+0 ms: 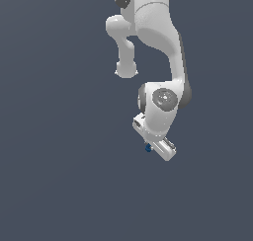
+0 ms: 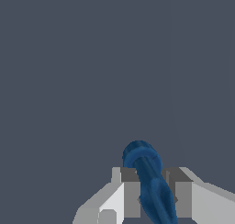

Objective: Pick up the object and move it to a goal position.

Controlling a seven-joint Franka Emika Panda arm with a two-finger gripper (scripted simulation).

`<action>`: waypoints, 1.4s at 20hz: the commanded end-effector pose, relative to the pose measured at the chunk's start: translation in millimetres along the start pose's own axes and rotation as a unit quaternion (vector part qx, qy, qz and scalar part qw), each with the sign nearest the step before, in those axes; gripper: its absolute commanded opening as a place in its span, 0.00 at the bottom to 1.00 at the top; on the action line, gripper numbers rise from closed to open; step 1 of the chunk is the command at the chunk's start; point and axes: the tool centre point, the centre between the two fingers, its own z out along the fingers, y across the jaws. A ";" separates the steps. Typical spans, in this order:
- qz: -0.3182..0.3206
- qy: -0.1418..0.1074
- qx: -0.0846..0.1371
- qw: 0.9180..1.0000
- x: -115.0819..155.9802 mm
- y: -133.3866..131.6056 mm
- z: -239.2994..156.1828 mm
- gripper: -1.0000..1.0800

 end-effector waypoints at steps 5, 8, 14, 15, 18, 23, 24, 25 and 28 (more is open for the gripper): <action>0.000 0.000 0.001 1.000 -22.8 2.4 -53.0 0.00; 0.000 0.000 0.001 1.000 -36.4 4.3 -85.5 0.00; 0.000 0.000 0.001 1.000 -65.1 7.8 -154.1 0.00; 0.000 0.000 0.001 1.000 -69.9 8.3 -165.6 0.00; 0.000 0.001 0.000 1.000 -84.0 9.8 -199.9 0.00; 0.000 0.001 0.000 1.000 -107.3 12.0 -256.7 0.00; 0.000 0.001 0.000 1.000 -111.9 12.4 -267.9 0.00; 0.000 0.001 0.000 1.000 -116.5 12.7 -279.1 0.00; 0.000 0.001 0.000 1.000 -130.0 13.5 -312.2 0.00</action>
